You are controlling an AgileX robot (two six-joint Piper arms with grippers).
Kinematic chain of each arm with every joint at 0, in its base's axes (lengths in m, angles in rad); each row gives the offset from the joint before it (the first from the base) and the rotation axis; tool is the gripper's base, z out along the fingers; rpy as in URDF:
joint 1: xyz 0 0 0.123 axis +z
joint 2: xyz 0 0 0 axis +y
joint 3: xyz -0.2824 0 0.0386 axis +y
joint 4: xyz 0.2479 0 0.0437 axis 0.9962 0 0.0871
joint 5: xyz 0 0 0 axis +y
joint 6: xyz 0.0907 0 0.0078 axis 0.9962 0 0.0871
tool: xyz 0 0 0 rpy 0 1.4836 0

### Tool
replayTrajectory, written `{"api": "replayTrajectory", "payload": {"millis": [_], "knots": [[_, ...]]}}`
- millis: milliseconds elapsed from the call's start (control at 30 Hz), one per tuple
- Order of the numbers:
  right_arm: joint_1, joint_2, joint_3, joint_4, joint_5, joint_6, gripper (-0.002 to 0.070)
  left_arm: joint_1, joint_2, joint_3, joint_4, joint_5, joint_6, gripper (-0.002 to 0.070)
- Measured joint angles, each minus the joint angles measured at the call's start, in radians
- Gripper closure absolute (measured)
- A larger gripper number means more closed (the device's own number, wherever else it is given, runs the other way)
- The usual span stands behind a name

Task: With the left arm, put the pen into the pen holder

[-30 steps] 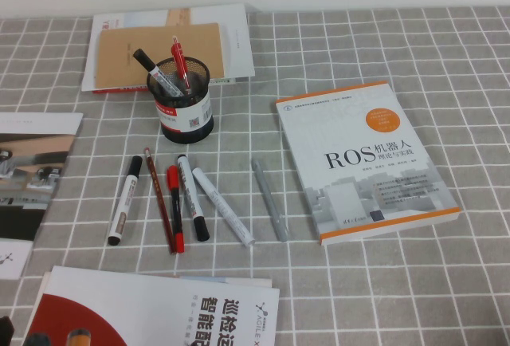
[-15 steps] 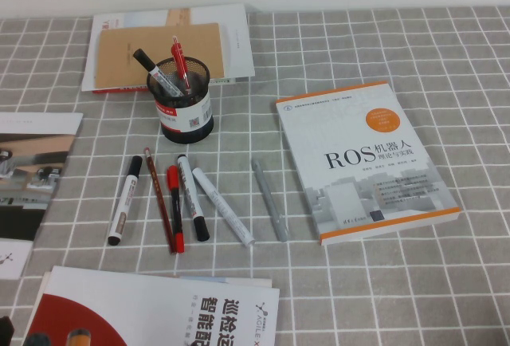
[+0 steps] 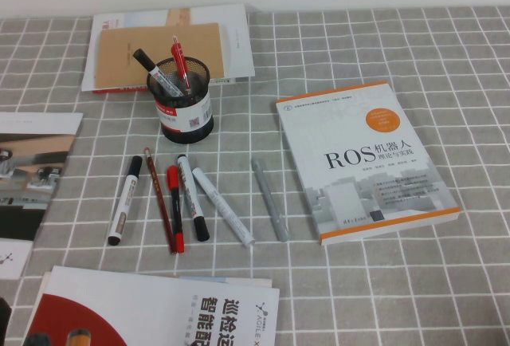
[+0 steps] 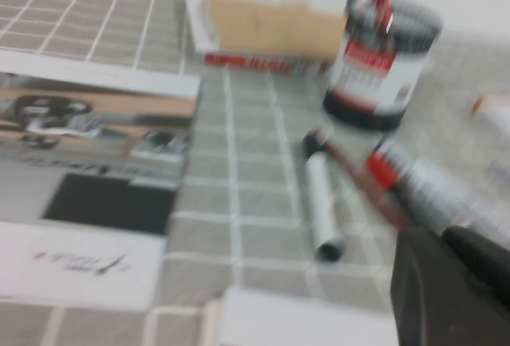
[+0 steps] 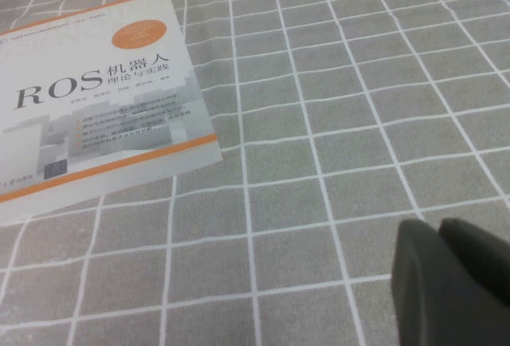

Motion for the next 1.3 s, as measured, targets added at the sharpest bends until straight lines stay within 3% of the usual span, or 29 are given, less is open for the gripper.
{"api": "replayTrajectory", "payload": {"millis": [300, 733, 967, 1300], "knots": [[0.000, 0.000, 0.000, 0.000, 0.000, 0.000, 0.0691, 0.000, 0.000, 0.000, -0.174, -0.113, -0.111, 0.0677], [0.000, 0.000, 0.000, 0.000, 0.000, 0.000, 0.0691, 0.000, 0.014, -0.005, -0.200, -0.116, -0.166, 0.0677], [0.000, 0.000, 0.000, 0.000, 0.000, 0.000, 0.0691, 0.000, 0.251, -0.192, -0.200, -0.031, -0.158, 0.0677], [0.000, 0.000, 0.000, 0.000, 0.000, 0.000, 0.0691, 0.000, 0.697, -0.528, -0.200, 0.237, 0.063, 0.0677]]}}
